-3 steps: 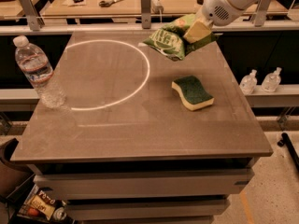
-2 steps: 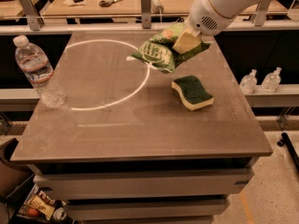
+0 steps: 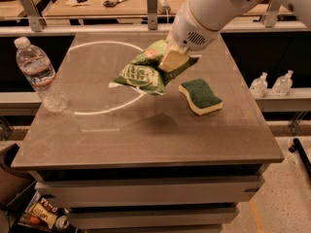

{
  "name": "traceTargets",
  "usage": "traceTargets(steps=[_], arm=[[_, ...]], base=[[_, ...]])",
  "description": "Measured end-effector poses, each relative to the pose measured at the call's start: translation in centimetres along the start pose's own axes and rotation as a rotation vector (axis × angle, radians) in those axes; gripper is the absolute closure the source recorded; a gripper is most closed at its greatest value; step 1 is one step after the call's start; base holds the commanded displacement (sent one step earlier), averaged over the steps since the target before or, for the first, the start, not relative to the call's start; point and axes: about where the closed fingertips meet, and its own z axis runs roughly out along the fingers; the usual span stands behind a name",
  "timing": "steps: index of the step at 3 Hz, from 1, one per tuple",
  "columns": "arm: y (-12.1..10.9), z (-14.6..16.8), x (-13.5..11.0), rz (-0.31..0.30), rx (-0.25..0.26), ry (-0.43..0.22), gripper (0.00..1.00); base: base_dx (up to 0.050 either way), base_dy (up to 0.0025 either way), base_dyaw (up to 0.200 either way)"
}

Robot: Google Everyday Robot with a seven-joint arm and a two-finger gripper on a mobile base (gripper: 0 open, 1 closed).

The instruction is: Move green jalapeno chip bag near water bottle

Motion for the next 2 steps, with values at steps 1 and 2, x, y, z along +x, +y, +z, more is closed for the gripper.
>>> traceTargets(steps=[1, 2], arm=[[1.1, 1.2, -1.9, -0.104, -0.087, -0.062, 1.00], [2.1, 1.9, -3.6, -0.206, -0.150, -0.147, 1.00]], base=[[0.000, 0.00000, 0.000], [0.000, 0.00000, 0.000]])
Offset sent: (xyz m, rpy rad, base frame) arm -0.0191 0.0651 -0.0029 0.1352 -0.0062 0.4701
